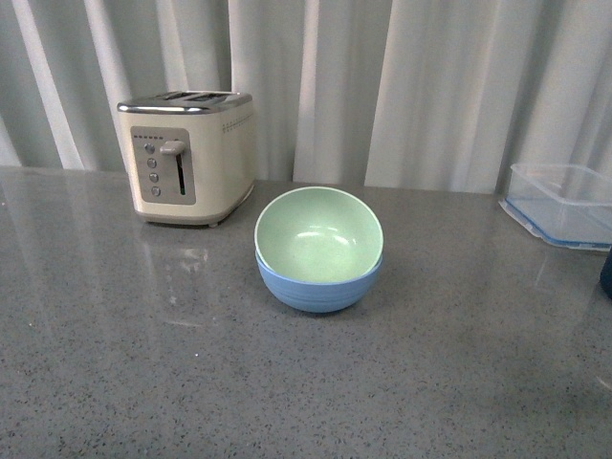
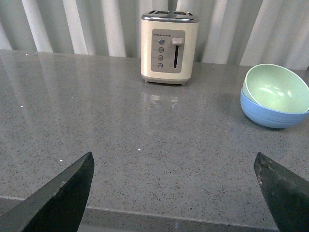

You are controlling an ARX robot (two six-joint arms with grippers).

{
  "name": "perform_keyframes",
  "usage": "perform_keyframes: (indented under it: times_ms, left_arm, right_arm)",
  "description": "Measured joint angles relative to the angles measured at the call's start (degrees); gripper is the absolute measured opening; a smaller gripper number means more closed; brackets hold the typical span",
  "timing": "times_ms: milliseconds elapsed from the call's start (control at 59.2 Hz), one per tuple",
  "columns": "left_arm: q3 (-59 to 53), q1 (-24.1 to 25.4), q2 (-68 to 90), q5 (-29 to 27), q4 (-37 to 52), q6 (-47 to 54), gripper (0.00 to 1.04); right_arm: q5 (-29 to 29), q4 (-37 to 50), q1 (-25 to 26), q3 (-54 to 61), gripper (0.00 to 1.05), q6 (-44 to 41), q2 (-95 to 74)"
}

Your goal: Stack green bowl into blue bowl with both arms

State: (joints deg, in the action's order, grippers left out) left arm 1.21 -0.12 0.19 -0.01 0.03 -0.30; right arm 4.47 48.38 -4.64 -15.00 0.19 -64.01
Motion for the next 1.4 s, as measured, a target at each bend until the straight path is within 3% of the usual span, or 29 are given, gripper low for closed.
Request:
perform_keyframes:
  times_ms: [220, 591, 709, 1402]
  left_arm:
    - [0.00, 0.00, 0.00, 0.00, 0.00, 0.00, 0.98]
    - [0.00, 0.00, 0.00, 0.00, 0.00, 0.00, 0.98]
    - [0.00, 0.00, 0.00, 0.00, 0.00, 0.00, 0.98]
    - [0.00, 0.00, 0.00, 0.00, 0.00, 0.00, 0.98]
  right_arm:
    - [-4.04, -2.27, 4.42, 6.19, 0.01, -0.02, 8.46]
    - [-4.35, -9.77, 4.50, 11.39, 0.01, 0.00, 21.18]
    - [-4.33, -8.20, 4.50, 13.97, 0.01, 0.00, 22.58]
    - [-4.37, -30.80, 4.50, 14.71, 0.01, 0.00, 46.58]
